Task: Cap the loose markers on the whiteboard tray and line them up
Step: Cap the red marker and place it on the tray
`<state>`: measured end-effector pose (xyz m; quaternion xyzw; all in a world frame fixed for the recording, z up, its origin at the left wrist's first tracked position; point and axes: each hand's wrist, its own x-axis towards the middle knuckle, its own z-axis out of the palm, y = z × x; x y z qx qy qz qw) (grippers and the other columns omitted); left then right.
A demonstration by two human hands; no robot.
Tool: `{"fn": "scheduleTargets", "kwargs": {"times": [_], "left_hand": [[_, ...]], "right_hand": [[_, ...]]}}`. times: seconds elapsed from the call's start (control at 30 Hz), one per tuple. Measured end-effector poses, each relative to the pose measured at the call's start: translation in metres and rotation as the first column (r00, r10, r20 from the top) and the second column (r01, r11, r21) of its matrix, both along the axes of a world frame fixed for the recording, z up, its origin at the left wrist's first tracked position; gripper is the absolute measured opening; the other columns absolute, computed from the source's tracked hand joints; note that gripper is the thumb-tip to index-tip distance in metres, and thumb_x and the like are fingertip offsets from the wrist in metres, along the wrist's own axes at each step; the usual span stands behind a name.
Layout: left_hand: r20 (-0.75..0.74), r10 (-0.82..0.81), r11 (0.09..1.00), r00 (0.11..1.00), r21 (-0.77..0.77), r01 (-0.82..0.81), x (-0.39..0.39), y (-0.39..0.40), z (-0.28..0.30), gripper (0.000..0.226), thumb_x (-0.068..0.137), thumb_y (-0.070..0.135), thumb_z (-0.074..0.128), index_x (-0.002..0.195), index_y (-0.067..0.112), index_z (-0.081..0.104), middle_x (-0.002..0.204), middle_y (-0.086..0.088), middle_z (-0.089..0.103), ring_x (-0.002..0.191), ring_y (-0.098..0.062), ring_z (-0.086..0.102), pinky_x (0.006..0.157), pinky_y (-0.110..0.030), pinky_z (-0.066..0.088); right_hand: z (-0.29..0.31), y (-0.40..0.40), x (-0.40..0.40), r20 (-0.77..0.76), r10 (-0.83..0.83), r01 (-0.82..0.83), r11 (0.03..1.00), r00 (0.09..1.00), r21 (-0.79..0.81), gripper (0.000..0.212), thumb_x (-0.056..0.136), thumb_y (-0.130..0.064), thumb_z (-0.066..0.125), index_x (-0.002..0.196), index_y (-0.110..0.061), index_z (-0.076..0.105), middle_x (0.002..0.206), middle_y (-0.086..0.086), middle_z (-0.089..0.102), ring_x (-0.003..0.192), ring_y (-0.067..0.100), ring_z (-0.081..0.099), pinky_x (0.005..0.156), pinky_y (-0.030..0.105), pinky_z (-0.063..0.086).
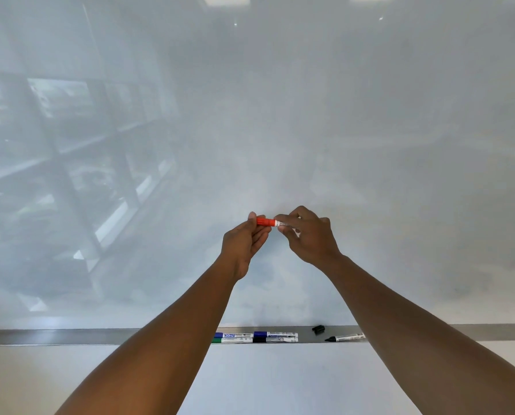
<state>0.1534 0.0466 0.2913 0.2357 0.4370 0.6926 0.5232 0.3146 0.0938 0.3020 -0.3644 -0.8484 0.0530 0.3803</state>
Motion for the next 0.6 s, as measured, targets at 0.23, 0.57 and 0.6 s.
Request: {"fn": "scheduleTargets", "kwargs": {"times": [0.23, 0.57, 0.6], "left_hand": [[0.036, 0.054, 0.998, 0.998, 0.014, -0.054, -0.001, 0.001, 0.012, 0.024, 0.089, 0.019, 0.07, 0.106, 0.003, 0.073, 0.096, -0.009, 0.077, 0.089, -0.019, 0.074, 0.072, -0.023, 0.06], [-0.04, 0.07, 0.995, 0.997, 0.069, -0.067, -0.002, 0.005, 0.03, 0.019, 0.086, 0.014, 0.073, 0.1, 0.002, 0.075, 0.091, -0.009, 0.077, 0.082, -0.018, 0.075, 0.07, -0.021, 0.059], [-0.043, 0.065, 0.995, 0.997, 0.077, -0.062, -0.001, 0.005, 0.031, 0.018, 0.086, 0.014, 0.073, 0.1, 0.002, 0.075, 0.091, -0.009, 0.077, 0.082, -0.018, 0.075, 0.071, -0.021, 0.058]], "right_hand": [[0.009, 0.003, -0.002, -0.078, 0.0, -0.002, 1.0, 0.997, -0.026, 0.022, 0.092, -0.025, 0.06, 0.112, -0.028, 0.069, 0.097, 0.0, 0.061, 0.094, 0.02, 0.056, 0.08, 0.046, 0.049], [0.017, 0.007, -0.004, -0.198, -0.002, -0.007, 0.999, 0.98, -0.044, 0.02, 0.088, -0.017, 0.066, 0.105, -0.025, 0.071, 0.09, 0.004, 0.056, 0.085, 0.02, 0.059, 0.079, 0.052, 0.051], [0.018, 0.008, -0.005, -0.204, -0.009, 0.0, 0.999, 0.979, -0.046, 0.02, 0.088, -0.017, 0.066, 0.104, -0.026, 0.071, 0.09, 0.004, 0.055, 0.084, 0.019, 0.059, 0.08, 0.052, 0.051]]}}
